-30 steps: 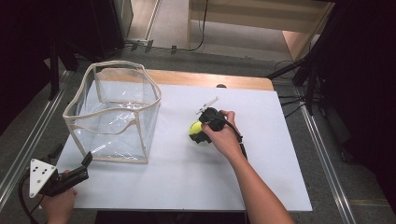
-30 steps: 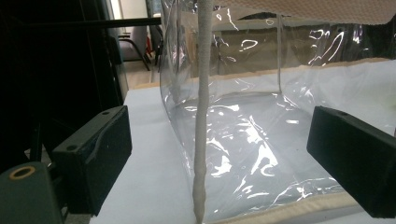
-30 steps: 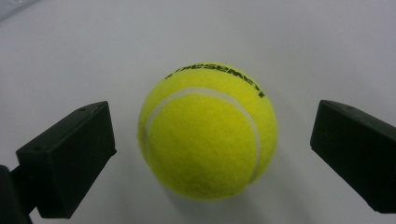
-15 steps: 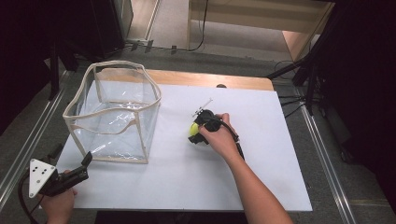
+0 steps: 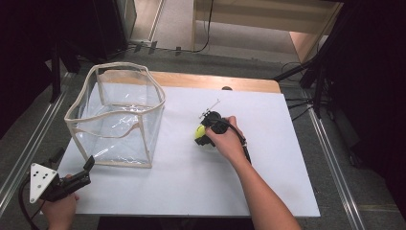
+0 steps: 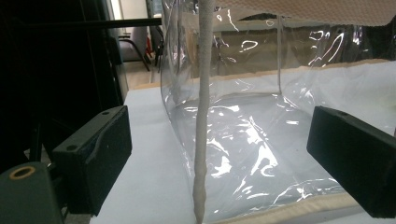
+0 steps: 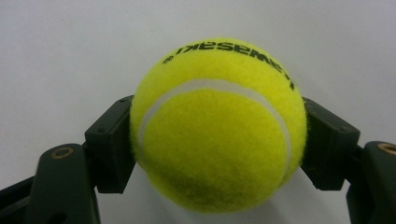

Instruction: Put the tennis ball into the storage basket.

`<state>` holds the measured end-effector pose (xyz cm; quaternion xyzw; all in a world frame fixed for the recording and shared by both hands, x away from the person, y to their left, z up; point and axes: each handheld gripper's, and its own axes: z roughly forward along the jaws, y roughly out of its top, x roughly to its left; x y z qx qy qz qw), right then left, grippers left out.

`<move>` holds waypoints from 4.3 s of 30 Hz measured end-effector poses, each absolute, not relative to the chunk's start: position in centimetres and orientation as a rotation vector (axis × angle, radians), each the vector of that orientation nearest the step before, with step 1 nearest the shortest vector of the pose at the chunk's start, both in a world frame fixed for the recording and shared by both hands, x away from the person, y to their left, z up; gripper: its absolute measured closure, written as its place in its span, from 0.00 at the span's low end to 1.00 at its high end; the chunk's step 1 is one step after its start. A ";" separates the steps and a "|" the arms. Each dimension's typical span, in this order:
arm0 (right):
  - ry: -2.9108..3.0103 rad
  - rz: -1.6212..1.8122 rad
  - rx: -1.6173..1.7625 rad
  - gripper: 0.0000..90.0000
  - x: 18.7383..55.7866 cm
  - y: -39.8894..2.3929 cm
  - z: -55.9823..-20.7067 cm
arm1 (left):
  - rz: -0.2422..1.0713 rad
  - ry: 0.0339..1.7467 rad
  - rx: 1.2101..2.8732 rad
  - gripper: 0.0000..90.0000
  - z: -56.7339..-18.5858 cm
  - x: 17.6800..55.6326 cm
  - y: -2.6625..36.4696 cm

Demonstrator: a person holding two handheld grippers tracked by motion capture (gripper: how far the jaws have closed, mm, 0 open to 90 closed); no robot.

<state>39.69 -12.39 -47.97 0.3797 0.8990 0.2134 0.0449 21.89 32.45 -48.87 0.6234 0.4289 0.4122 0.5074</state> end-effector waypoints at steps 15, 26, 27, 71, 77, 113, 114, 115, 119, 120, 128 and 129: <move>2.784 0.651 1.154 0.26 39.6 -12.2 -47.7 | 0.990 1.032 1.495 0.08 -48.9 21.9 32.5; 2.805 0.658 1.086 0.26 39.3 -11.2 -46.9 | 0.989 1.035 1.494 0.08 -48.9 21.9 32.5; 2.812 0.664 1.064 0.26 39.3 -11.0 -46.7 | 0.989 1.034 1.494 0.08 -48.9 21.9 32.5; 2.922 0.757 0.858 0.26 38.5 -4.5 -43.2 | 0.973 1.045 1.477 0.08 -48.8 21.9 32.8; 2.938 0.772 0.790 0.26 38.2 -3.9 -42.1 | 0.972 1.044 1.476 0.08 -48.8 21.9 32.8; 2.924 0.859 0.747 0.26 38.5 -4.4 -35.8 | 0.973 1.044 1.478 0.08 -48.8 21.9 32.8; 2.920 0.854 0.752 0.26 38.6 -4.5 -35.6 | 0.972 1.043 1.476 0.08 -48.8 21.9 32.8; 2.920 0.854 0.752 0.26 38.6 -4.5 -35.6 | 0.972 1.043 1.476 0.08 -48.8 21.9 32.8; 2.913 0.862 0.742 0.26 38.9 -4.7 -34.7 | 0.971 1.044 1.477 0.08 -48.8 21.9 32.8; 2.910 0.864 0.745 0.26 38.9 -4.7 -34.4 | 0.971 1.044 1.477 0.08 -48.8 21.9 32.8; 2.893 0.867 0.752 0.26 39.4 -4.9 -33.0 | 0.969 1.043 1.473 0.08 -48.8 21.9 32.8; 2.893 0.866 0.750 0.26 39.5 -4.9 -32.9 | 0.970 1.042 1.474 0.08 -48.8 21.9 32.8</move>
